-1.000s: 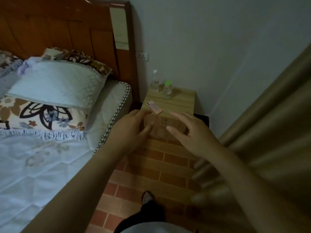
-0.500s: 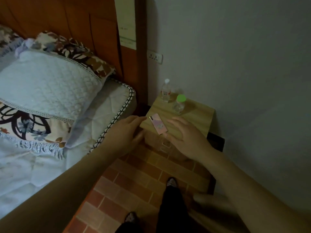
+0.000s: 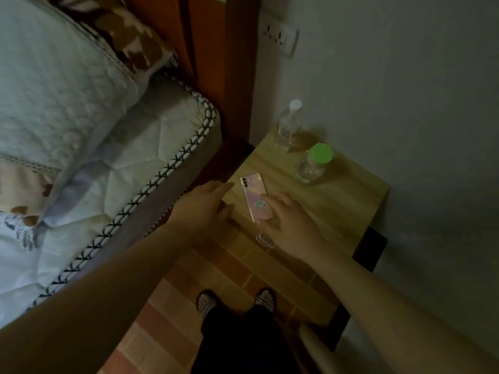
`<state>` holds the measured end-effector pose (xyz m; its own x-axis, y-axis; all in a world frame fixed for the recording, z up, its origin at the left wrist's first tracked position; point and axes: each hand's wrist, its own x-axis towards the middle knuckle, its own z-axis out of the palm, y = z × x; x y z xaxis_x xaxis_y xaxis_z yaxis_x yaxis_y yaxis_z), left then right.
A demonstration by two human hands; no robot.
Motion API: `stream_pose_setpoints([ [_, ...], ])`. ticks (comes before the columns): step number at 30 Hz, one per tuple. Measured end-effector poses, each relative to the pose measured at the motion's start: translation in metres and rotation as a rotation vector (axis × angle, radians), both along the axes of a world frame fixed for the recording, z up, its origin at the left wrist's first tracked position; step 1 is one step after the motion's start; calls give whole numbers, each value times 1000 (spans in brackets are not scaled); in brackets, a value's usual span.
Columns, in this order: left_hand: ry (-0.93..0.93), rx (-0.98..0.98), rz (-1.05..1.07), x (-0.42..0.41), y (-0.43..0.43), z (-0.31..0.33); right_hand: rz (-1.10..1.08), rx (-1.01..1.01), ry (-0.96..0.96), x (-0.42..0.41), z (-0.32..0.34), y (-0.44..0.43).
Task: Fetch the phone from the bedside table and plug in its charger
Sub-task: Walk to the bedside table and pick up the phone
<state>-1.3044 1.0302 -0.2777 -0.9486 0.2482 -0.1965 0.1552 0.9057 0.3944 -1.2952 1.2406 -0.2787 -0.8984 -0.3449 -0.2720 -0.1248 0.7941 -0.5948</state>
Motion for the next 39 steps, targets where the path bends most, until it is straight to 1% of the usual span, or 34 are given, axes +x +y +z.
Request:
stream_pose_setpoints([
  [10,-125,-24,24,-39,-2,-149,-5,151,4,-48,-158,-19],
  [16,-138,-30,28,-58,4,-206,-83,182,38,-63,-217,-26],
  [19,-153,-13,36,-58,3,-217,-78,175,24,-59,-232,-27],
  [22,-150,3,6,-54,0,-221,-37,236,57,-51,-238,-24],
  [27,-185,14,-12,-55,-4,-222,-77,279,69,-42,-238,-22],
  [29,-186,30,-22,-57,-4,-222,-78,298,39,-42,-238,-24],
  [35,-198,5,-43,-56,-9,-229,-79,269,-14,-32,-238,-29],
  [39,-189,50,-41,-55,-11,-227,-106,245,-41,-24,-239,-22],
])
